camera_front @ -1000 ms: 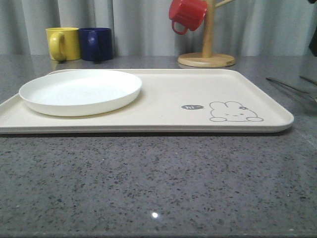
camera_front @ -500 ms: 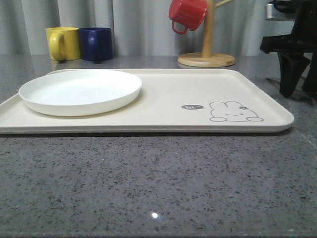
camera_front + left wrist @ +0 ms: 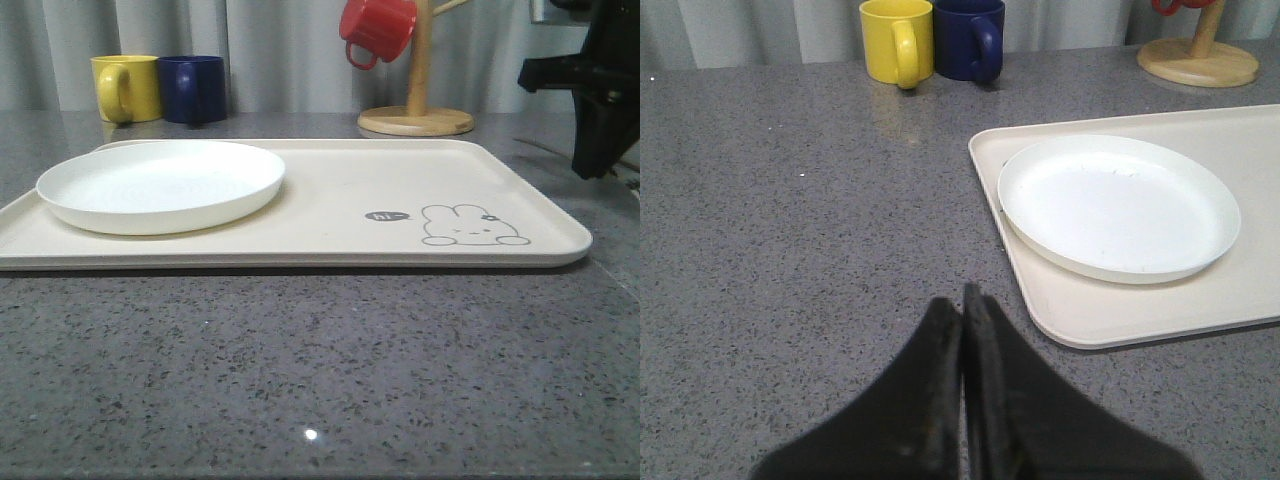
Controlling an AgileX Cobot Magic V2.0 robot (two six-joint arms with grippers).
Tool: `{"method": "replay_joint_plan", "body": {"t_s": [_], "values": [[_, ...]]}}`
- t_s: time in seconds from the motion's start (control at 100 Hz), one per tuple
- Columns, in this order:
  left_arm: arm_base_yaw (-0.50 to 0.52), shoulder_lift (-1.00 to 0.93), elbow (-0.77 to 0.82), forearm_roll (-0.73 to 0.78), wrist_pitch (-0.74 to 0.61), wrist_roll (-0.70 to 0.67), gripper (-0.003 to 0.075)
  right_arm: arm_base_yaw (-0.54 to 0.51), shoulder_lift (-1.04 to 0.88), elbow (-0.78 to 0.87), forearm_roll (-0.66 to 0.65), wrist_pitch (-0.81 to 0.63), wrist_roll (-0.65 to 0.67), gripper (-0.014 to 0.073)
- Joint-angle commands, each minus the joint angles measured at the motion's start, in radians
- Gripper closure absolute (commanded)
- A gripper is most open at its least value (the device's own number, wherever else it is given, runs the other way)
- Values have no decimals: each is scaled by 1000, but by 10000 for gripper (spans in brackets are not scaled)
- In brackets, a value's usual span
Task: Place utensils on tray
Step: 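Grasp the silver fork on the table with the right gripper, then lower the fork onto the tray beside the plate and open the right gripper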
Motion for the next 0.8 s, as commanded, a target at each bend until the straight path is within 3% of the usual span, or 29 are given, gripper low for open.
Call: {"method": "replay_joint_plan", "body": {"t_s": [0.0,0.24,0.53,0.79], "values": [[-5,13,-25,0,-72,-8,739,32,-82,-54,1,-17,-27,652],[-5,13,-25,0,-72,-8,739,210,-73,-156,4,81,-32,652],[-5,13,-25,0,-72,-8,739,398,33,-260,5,60,252,652],[-5,13,-25,0,-72,-8,739,418,113,-296,9,20,509,652]]}}
